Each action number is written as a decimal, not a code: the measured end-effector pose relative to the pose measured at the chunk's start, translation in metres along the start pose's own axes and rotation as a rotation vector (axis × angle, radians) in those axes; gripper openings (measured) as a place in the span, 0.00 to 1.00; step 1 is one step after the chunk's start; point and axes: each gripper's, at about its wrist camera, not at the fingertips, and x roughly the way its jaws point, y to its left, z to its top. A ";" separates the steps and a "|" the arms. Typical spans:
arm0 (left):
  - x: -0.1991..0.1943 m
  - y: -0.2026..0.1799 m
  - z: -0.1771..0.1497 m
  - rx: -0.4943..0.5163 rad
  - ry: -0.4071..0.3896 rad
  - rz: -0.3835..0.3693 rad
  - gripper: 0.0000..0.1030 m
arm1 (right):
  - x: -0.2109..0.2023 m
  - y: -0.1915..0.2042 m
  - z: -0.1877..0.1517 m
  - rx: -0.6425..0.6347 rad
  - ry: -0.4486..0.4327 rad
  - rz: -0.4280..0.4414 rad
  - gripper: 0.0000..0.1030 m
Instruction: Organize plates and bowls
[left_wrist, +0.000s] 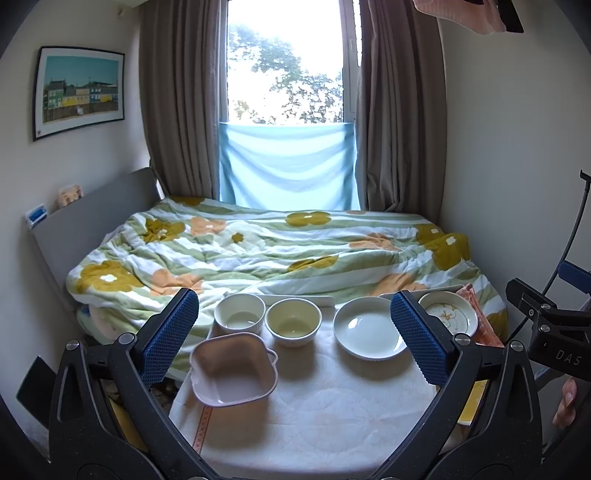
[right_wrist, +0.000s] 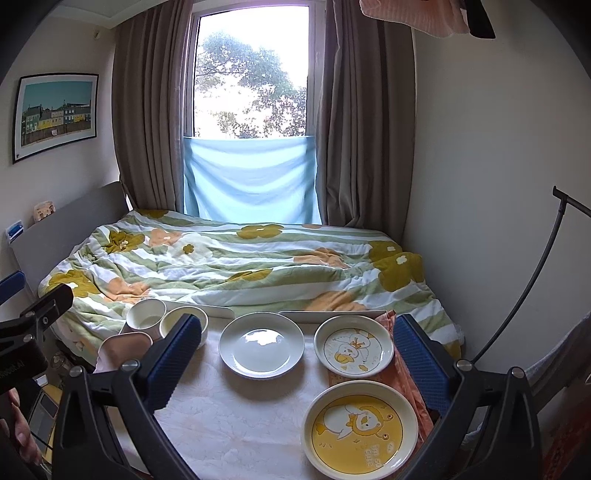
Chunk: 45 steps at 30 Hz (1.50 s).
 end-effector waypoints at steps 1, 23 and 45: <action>0.000 0.000 0.000 0.002 0.001 0.000 1.00 | 0.000 0.000 0.000 0.000 0.000 0.000 1.00; 0.003 0.003 0.002 0.007 0.008 -0.007 1.00 | 0.000 0.001 0.003 0.004 -0.011 0.011 1.00; 0.003 0.003 0.001 0.007 0.008 -0.008 1.00 | 0.001 0.002 0.002 0.003 -0.014 0.012 1.00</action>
